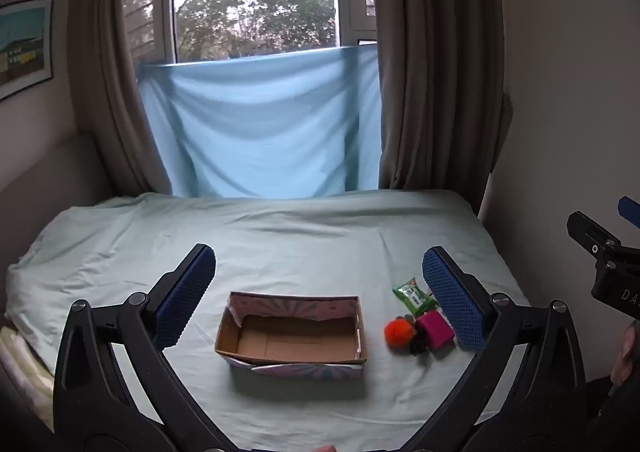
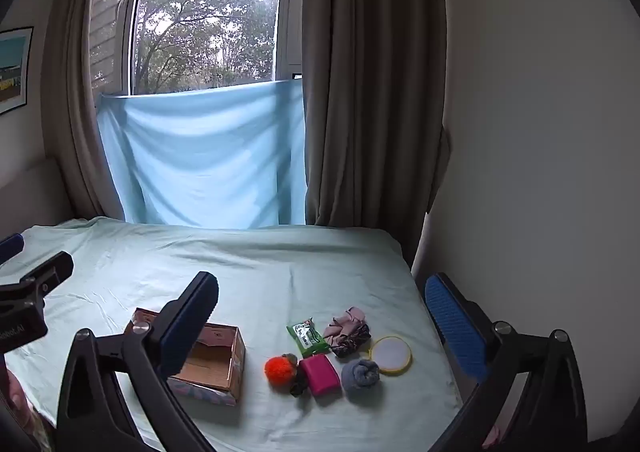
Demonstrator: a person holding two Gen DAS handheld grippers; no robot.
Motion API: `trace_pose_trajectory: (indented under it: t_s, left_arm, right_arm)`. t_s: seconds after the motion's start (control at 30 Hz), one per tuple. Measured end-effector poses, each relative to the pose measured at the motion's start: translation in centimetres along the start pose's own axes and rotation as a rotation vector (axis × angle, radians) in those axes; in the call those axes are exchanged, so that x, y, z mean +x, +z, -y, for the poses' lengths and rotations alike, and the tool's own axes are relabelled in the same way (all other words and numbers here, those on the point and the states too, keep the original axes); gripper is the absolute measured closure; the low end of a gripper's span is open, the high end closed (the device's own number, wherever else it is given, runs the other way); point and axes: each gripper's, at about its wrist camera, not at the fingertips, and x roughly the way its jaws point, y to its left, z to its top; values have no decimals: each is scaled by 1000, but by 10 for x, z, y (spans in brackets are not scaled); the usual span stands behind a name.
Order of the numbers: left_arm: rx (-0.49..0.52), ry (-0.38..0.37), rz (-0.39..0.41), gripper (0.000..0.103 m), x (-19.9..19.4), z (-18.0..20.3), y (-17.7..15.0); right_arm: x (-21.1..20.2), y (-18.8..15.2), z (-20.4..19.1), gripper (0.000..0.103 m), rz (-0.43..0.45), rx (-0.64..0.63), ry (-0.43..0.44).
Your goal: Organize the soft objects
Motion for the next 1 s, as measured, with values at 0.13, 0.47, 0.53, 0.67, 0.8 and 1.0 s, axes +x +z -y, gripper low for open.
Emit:
trace_pose_trajectory:
  t_s: [0.13, 0.47, 0.53, 0.67, 0.8, 1.0]
  left_arm:
    - [-13, -4, 31, 0, -9, -3, -3]
    - [-8, -6, 16, 0, -7, 4, -2]
    - [-6, -8, 16, 0, -7, 7, -3]
    - [-7, -15, 14, 0, -6, 4, 1]
    - [-3, -21, 14, 0, -5, 5, 1]
    - [1, -24, 12, 0, -4, 7, 3]
  right_arm:
    - [-6, -4, -1, 0, 0, -17, -15]
    - [-16, 2, 4, 0, -11, -1, -1]
    - [-16, 1, 3, 0, -10, -3, -7]
    - [-15, -2, 5, 0, -16, 3, -6]
    - [-15, -1, 6, 0, -21, 5, -5]
    - [-19, -2, 2, 0, -19, 3, 1]
